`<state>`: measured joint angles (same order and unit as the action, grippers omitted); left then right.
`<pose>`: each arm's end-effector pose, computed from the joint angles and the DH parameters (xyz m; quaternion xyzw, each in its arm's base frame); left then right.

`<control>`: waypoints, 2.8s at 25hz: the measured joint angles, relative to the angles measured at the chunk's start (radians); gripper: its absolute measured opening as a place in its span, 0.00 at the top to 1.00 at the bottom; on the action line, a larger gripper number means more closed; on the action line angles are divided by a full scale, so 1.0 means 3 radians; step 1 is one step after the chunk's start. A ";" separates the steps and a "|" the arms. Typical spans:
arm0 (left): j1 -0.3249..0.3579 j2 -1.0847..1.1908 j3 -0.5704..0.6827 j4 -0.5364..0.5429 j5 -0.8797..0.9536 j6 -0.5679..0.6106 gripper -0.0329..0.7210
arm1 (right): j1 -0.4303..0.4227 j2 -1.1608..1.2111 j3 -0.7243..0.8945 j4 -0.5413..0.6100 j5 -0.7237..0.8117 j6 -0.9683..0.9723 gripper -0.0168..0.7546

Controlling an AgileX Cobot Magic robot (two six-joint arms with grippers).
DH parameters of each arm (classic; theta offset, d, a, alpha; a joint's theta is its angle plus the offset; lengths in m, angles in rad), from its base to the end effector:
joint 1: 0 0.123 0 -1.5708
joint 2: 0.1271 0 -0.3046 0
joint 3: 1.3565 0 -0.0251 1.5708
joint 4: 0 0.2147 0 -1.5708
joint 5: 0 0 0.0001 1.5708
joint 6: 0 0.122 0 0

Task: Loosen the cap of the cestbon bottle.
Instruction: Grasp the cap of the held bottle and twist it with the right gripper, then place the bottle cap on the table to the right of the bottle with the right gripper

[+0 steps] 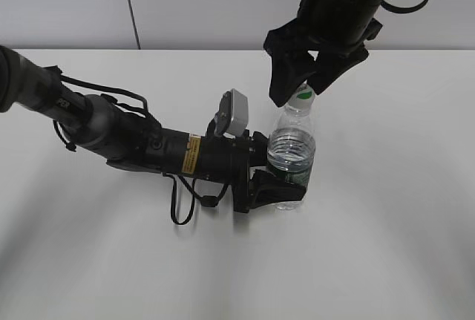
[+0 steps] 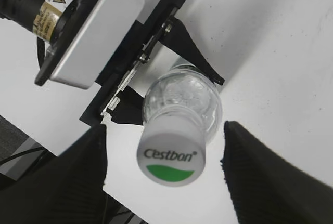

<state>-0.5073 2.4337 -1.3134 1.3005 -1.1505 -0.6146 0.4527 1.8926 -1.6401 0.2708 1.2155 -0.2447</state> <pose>0.3301 -0.3062 0.0910 0.5480 0.5590 -0.4711 0.4066 0.3209 0.1901 0.2711 -0.3044 0.9389 0.1395 0.0799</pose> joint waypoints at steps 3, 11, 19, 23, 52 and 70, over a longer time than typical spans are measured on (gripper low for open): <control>0.0000 0.0000 0.0000 0.0000 0.0000 0.0000 0.25 | 0.0000 0.0082 0.0000 0.0009 0.0000 0.0000 0.30; 0.0000 0.0000 0.0000 0.0000 0.0000 0.0000 0.25 | 0.0000 0.0115 0.0000 0.0028 0.0003 -0.0004 0.44; 0.0000 0.0000 0.0000 0.0000 0.0000 0.0000 0.25 | -0.0003 0.0115 0.0000 0.0009 0.0003 -0.0045 0.58; 0.0000 0.0000 0.0000 0.0000 0.0000 0.0000 0.25 | -0.0003 0.0115 0.0000 -0.0008 0.0003 -0.0424 0.58; 0.0000 0.0000 0.0000 0.0000 0.0000 0.0000 0.25 | -0.0003 -0.0187 0.0000 -0.0115 0.0003 -0.1135 0.59; 0.0000 0.0000 0.0000 0.0000 0.0004 0.0000 0.25 | -0.1065 -0.0753 0.1329 -0.0493 -0.0169 0.0017 0.59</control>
<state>-0.5073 2.4337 -1.3134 1.3005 -1.1494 -0.6146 0.1332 1.6668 -1.2414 0.1229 1.1648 -0.2397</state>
